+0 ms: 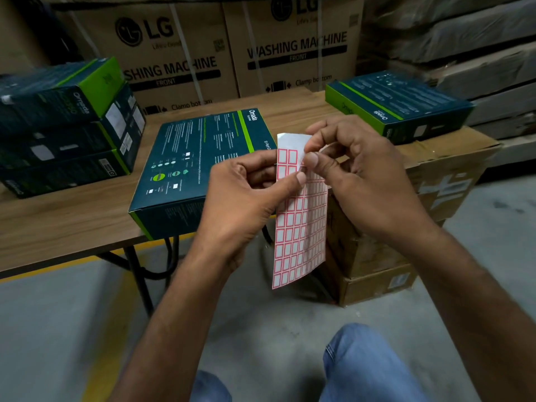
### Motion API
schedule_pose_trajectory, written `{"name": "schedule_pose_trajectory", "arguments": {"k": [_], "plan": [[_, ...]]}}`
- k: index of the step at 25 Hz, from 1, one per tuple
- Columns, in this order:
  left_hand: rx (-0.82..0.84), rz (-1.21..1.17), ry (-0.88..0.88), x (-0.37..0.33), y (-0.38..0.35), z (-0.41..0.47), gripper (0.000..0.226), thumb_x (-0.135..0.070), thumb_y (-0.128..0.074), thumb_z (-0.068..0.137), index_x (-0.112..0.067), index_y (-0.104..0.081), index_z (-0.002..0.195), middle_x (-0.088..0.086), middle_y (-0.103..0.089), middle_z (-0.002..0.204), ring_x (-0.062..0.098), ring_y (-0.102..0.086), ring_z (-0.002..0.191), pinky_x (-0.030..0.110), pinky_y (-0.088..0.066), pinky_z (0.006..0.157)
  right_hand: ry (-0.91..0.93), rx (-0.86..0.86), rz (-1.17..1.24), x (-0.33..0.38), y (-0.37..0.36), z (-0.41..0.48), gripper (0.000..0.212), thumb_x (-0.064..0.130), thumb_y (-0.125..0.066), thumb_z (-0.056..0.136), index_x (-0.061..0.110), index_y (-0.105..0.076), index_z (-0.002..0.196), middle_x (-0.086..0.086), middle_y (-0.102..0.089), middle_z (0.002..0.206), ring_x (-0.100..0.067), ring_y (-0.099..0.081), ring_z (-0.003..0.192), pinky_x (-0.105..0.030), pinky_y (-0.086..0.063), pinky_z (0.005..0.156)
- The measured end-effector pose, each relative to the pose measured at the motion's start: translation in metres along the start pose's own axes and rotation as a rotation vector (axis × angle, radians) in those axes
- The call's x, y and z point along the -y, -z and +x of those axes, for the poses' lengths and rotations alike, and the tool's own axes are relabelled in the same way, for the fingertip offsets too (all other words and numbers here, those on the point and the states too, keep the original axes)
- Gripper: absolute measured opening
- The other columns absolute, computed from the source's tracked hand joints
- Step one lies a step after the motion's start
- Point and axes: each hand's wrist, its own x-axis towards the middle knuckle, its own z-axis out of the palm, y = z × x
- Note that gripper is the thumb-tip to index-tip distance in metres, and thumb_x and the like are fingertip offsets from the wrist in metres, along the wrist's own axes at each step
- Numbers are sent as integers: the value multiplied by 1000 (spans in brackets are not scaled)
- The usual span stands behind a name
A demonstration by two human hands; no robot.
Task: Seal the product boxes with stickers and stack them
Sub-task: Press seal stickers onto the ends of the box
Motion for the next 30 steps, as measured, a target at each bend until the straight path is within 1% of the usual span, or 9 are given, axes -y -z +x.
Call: {"name": "schedule_pose_trajectory", "arguments": {"k": [5,8,11,14,18,21,24,27,30], "plan": [[-15,67,-19,5,0,5,25,0,-81,87,-13,-78,108,3,-82,95,22,-79,92,35,-66,82,-18,22,-18,-5,-4,0,13,16,-69,98,28,-63,97,18,-59,115,1,-59,95,-13,-49,78],[-58,84,-15,9,-2,8,25,5,-82,85,-13,-79,103,1,-82,92,14,-78,86,29,-64,80,-90,-83,74,-2,-1,5,18,18,-64,101,34,-59,97,13,-61,119,-8,-67,95,-24,-58,75],[-98,20,57,11,-2,11,22,1,-80,88,-12,-79,106,3,-82,96,20,-79,90,34,-65,80,-161,-141,126,-1,13,14,14,22,-67,100,35,-63,97,13,-64,124,-13,-70,103,-30,-60,79],[-110,-21,91,5,-9,21,21,-5,-77,92,-12,-76,112,3,-82,99,20,-79,93,36,-66,79,-354,-109,425,-3,23,15,11,19,-69,96,22,-69,107,9,-75,106,-9,-72,100,-31,-58,83],[-127,-62,114,4,-30,45,25,-5,-74,95,-15,-70,117,1,-81,100,16,-79,91,27,-63,72,-595,-68,980,-9,46,21,37,21,-67,87,11,-67,122,-2,-72,116,-11,-65,101,-27,-54,85],[-172,-127,152,9,-48,65,28,-2,-72,95,-12,-67,121,4,-81,102,17,-79,90,26,-63,68,-716,-34,1226,-16,66,24,25,22,-64,92,13,-68,115,-4,-69,128,-14,-60,109,-29,-50,90],[-203,-173,217,17,-64,88,36,1,-70,96,-8,-62,130,8,-79,107,15,-79,83,24,-60,62,-779,-20,1412,-26,79,24,12,25,-62,92,16,-69,95,-3,-64,141,-19,-60,120,-33,-48,98],[-214,-136,254,25,-79,112,40,-1,-69,97,-9,-55,134,8,-77,111,15,-79,81,28,-61,60,-769,22,1555,-45,88,20,17,27,-59,95,16,-70,88,-4,-64,140,-21,-58,133,-39,-51,103],[-223,-58,236,31,-96,131,39,1,-69,97,-16,-52,128,9,-74,108,20,-78,82,38,-66,65,-777,-36,1587,-62,92,16,16,24,-60,96,13,-71,92,-5,-64,137,-24,-55,135,-42,-51,103]]}}
